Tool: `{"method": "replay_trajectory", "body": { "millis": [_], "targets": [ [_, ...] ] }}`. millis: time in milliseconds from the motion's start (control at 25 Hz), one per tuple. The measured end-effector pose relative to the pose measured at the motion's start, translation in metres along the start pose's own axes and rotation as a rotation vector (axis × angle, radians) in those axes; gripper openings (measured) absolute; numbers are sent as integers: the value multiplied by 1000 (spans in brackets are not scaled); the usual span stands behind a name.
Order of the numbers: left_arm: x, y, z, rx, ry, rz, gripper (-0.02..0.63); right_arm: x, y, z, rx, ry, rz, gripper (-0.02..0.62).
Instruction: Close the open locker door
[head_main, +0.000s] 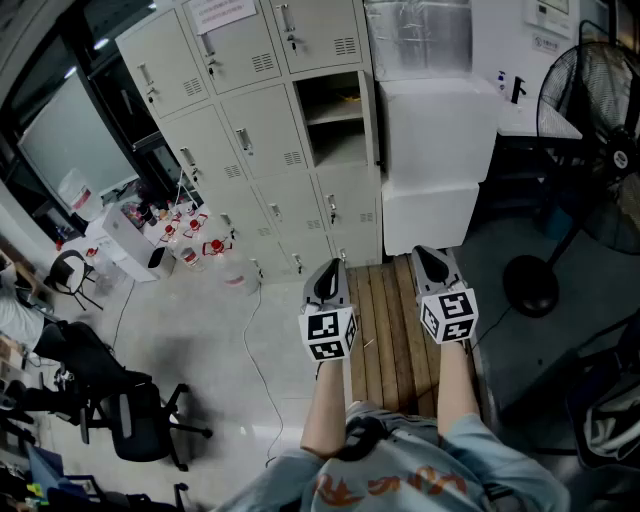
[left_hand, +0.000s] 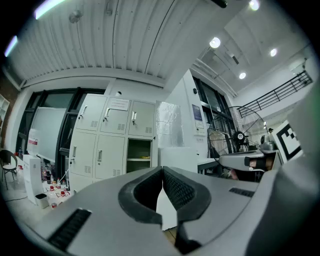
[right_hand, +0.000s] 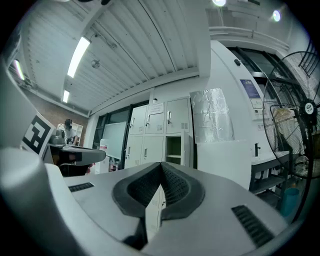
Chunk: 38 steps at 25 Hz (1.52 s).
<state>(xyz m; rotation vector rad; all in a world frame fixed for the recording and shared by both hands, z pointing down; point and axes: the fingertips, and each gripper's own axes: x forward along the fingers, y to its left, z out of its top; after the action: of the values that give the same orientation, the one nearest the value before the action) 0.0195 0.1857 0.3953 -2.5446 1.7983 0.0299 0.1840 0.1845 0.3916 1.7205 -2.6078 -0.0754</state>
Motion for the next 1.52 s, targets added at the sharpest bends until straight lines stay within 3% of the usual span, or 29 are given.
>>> {"method": "replay_trajectory", "body": {
  "millis": [320,1080,1520],
  "targets": [
    [0,-6,-9,11,25,-3,20,3,5,-8,-92,44,-6,-2],
    [-6,-7,-1,53,31,5,20,5,-4,-3,52,-20,63,-2],
    [48,0,-15,11,14,-31,20,39,-40,-19,73,-11,32,-2]
  ]
}}
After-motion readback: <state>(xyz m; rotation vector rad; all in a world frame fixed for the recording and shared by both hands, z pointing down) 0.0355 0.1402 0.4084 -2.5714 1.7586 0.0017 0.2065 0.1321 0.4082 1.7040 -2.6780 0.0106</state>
